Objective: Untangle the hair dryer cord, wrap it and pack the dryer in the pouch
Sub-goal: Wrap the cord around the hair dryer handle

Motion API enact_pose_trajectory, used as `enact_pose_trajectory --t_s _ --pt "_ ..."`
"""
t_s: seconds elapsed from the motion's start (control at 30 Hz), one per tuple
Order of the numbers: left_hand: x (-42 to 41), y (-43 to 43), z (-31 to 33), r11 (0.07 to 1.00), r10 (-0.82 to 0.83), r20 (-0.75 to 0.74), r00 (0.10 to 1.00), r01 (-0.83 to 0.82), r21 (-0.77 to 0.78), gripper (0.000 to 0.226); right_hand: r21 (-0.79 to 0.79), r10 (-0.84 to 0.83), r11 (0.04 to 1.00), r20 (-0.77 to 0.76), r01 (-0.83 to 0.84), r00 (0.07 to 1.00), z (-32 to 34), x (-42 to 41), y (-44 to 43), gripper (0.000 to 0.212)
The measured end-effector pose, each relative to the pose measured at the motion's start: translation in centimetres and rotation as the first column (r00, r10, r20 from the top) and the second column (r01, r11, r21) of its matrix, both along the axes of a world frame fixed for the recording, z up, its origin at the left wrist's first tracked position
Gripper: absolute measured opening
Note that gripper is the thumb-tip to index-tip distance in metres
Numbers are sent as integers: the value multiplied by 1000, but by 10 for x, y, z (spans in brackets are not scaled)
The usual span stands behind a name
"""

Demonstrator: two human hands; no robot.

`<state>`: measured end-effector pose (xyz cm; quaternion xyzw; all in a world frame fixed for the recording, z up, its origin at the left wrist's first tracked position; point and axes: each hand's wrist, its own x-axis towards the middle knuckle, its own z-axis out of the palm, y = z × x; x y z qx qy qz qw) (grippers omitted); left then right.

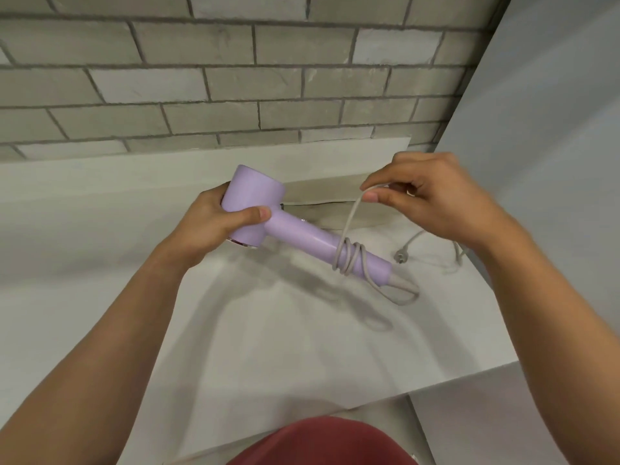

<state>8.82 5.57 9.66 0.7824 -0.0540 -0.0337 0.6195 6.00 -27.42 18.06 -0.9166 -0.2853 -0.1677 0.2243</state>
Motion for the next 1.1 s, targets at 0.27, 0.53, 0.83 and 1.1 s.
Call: enact_pose_trajectory --t_s 0.27,0.53,0.83,1.1 --pt "-5 5 -3 963 -46 -28 999 37 -267 56 331 70 943 -326 44 943 -62 23 6 19" --pt "-4 0 4 937 63 4 998 -57 -344 53 338 47 919 -609 205 791 -142 -1 33 14" --pt "3 3 0 925 267 -24 963 -263 -272 50 202 141 979 -624 -16 769 -93 -53 55 35" --pt "4 -7 4 949 305 51 951 -299 -102 43 153 179 983 -685 -101 706 -36 -72 33 32"
